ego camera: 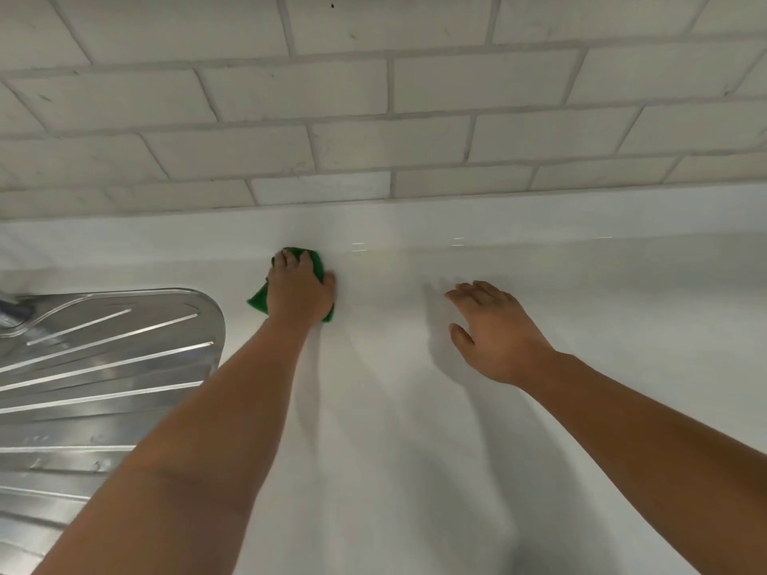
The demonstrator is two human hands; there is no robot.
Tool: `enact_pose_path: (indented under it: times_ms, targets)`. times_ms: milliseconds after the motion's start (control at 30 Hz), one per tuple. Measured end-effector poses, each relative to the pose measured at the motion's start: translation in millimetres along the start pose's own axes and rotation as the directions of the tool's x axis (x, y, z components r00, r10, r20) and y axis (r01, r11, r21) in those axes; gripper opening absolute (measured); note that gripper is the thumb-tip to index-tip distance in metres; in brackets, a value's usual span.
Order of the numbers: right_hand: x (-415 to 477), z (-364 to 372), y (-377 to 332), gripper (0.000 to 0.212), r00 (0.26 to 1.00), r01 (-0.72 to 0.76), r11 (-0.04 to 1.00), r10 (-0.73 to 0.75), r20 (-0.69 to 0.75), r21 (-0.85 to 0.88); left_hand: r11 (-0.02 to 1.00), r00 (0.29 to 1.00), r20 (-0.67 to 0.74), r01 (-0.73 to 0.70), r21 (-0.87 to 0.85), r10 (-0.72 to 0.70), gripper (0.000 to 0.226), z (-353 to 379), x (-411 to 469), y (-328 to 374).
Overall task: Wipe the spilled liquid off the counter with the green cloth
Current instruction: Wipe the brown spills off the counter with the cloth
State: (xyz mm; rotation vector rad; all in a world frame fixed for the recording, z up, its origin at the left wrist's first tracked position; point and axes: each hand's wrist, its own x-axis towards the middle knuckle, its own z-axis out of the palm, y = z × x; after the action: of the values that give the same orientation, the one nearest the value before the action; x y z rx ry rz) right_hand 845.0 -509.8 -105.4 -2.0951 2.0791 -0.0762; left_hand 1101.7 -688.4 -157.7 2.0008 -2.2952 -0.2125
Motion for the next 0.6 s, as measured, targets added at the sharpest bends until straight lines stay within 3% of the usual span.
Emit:
enact_pose_path:
  times_ms: [133,267,367,433,533,600]
  targets:
    - [-13,0,7,0.055,1.000,-0.008,1.000,0.008,-0.005,0.003,0.953,0.952,0.062,-0.297,-0.063,0.301,0.065,0,-28,37]
    - [-40,3,8,0.055,1.000,0.007,1.000,-0.007,0.010,0.013,0.783,0.778,0.128,-0.584,-0.214,0.615,0.073,1,-106,46]
    - [-64,5,6,0.054,1.000,0.015,0.999,-0.015,0.011,0.042,0.699,0.701,0.110,-0.658,-0.280,0.704,0.067,0,-167,12]
    - [-79,7,5,0.053,1.000,0.020,0.998,-0.021,0.011,0.058,0.755,0.777,0.063,-0.583,-0.300,0.626,0.065,-3,-186,-25]
    - [-109,10,4,0.053,0.999,0.021,0.998,-0.023,0.023,0.061,0.939,0.969,-0.004,-0.241,-0.244,0.247,0.071,-8,-187,-66]
    - [-131,12,3,0.053,0.999,0.023,0.998,-0.025,0.027,0.058,0.982,0.996,-0.008,-0.093,-0.162,0.093,0.070,-11,-184,-58]
